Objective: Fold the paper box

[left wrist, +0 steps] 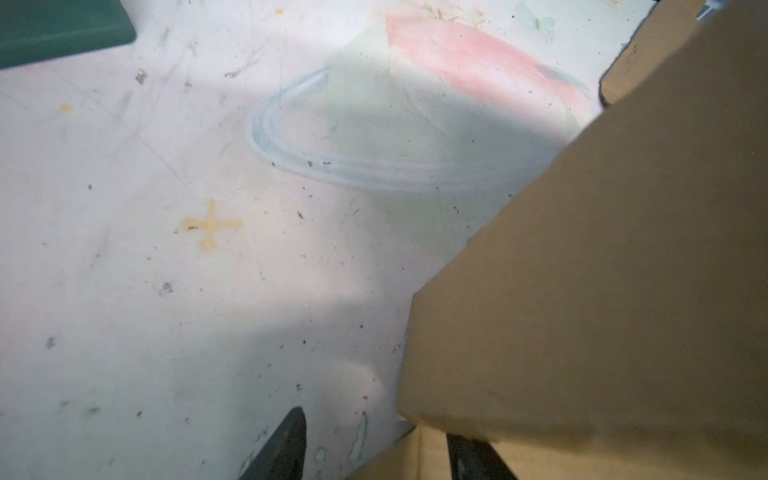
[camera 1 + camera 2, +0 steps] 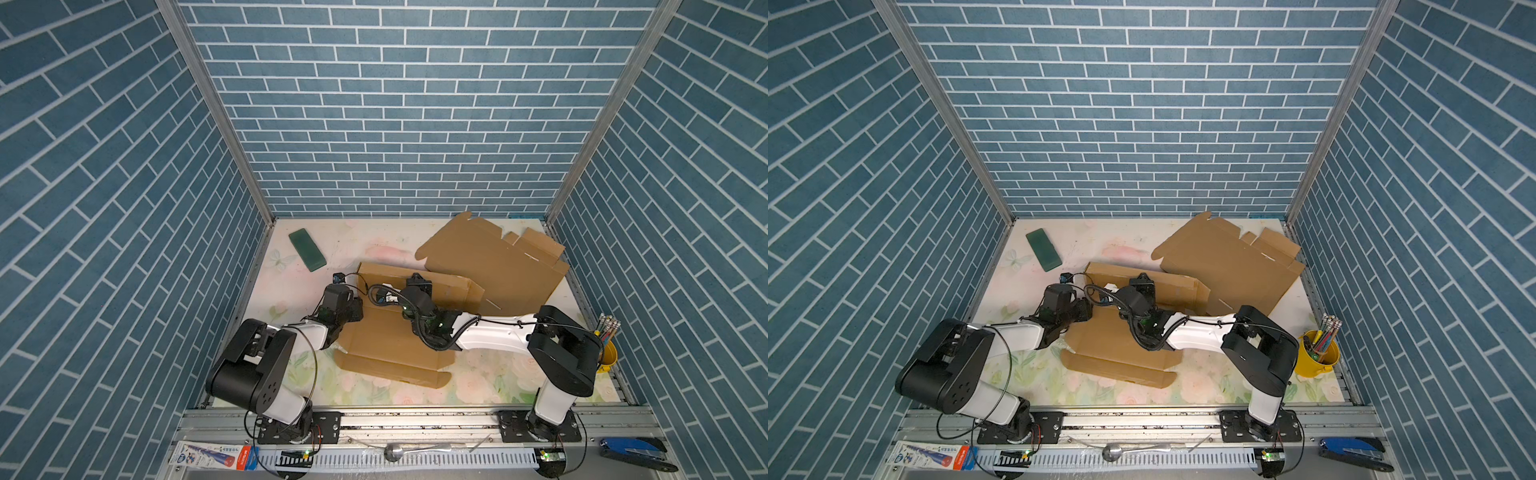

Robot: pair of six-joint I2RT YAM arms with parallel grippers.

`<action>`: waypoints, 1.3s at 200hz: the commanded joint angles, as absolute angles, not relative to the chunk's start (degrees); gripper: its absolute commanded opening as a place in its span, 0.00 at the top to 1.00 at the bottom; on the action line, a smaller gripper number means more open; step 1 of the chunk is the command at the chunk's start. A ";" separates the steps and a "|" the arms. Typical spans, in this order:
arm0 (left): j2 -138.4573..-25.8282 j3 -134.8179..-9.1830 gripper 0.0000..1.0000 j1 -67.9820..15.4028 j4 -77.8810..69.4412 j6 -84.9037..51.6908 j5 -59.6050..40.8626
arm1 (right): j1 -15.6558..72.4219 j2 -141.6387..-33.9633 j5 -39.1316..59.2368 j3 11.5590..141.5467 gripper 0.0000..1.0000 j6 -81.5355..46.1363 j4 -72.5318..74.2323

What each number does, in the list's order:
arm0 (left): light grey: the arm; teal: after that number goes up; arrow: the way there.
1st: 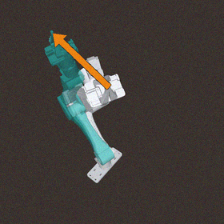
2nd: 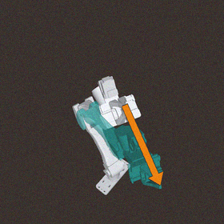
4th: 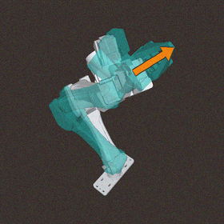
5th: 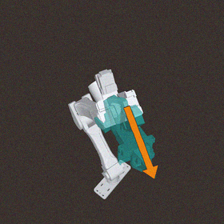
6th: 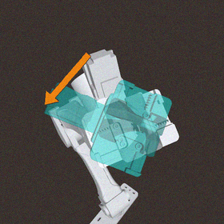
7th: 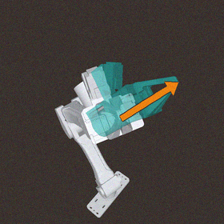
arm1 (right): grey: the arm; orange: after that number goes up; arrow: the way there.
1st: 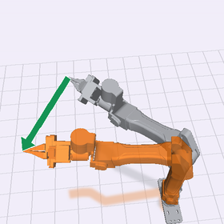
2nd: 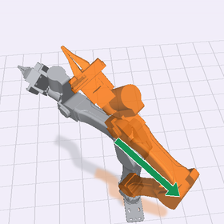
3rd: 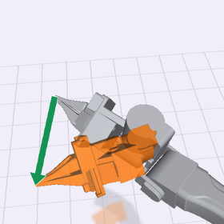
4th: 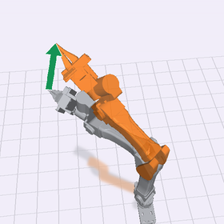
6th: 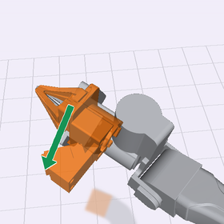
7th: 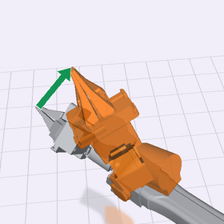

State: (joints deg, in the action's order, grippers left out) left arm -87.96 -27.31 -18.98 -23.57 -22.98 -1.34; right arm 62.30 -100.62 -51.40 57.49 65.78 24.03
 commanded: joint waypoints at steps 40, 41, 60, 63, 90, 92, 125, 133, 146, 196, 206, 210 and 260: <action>-94.13 -30.15 0.48 -19.19 -31.26 -26.67 -2.12 | 62.42 -99.84 -51.48 58.70 1.00 64.16 22.21; -94.22 -30.10 0.48 -19.22 -31.49 -26.69 -2.07 | 62.46 -99.84 -51.45 58.66 1.00 64.16 22.22; -95.81 -30.28 0.51 -20.10 -33.92 -27.27 -0.42 | 62.45 -100.02 -51.37 58.81 1.00 64.22 22.14; -96.00 -30.28 0.51 -20.14 -34.08 -27.55 -0.07 | 62.47 -100.02 -51.37 58.86 1.00 64.16 22.17; -96.82 -29.41 0.53 -20.99 -38.35 -28.52 1.55 | 62.49 -100.02 -51.24 58.74 1.00 64.12 22.16; -96.78 -29.43 0.54 -21.07 -38.44 -28.49 1.68 | 62.47 -100.02 -51.24 58.72 1.00 64.15 22.17; -96.34 -29.73 0.63 -21.54 -38.23 -28.03 3.77 | 62.47 -100.02 -51.15 58.73 1.00 64.12 22.07; -96.38 -29.81 0.66 -21.54 -38.26 -28.21 3.85 | 62.49 -100.11 -51.11 58.71 1.00 64.08 22.10; -96.32 -29.79 0.70 -21.61 -37.99 -28.22 3.77 | 62.50 -100.20 -51.20 58.67 1.00 64.07 22.05; -92.21 -29.09 0.52 -21.56 -34.84 -26.84 2.73 | 62.29 -99.98 -50.76 58.27 1.00 63.86 21.91; -90.43 -28.82 0.49 -21.56 -33.37 -25.82 2.89 | 62.26 -99.93 -50.71 58.27 1.00 63.77 21.85; -89.66 -28.83 0.49 -21.55 -32.77 -25.31 2.92 | 62.26 -100.01 -50.71 58.27 1.00 63.74 21.81; -86.75 -33.78 0.45 -21.55 -26.21 -18.25 3.15 | 62.40 -100.55 -50.71 58.71 1.00 63.68 21.84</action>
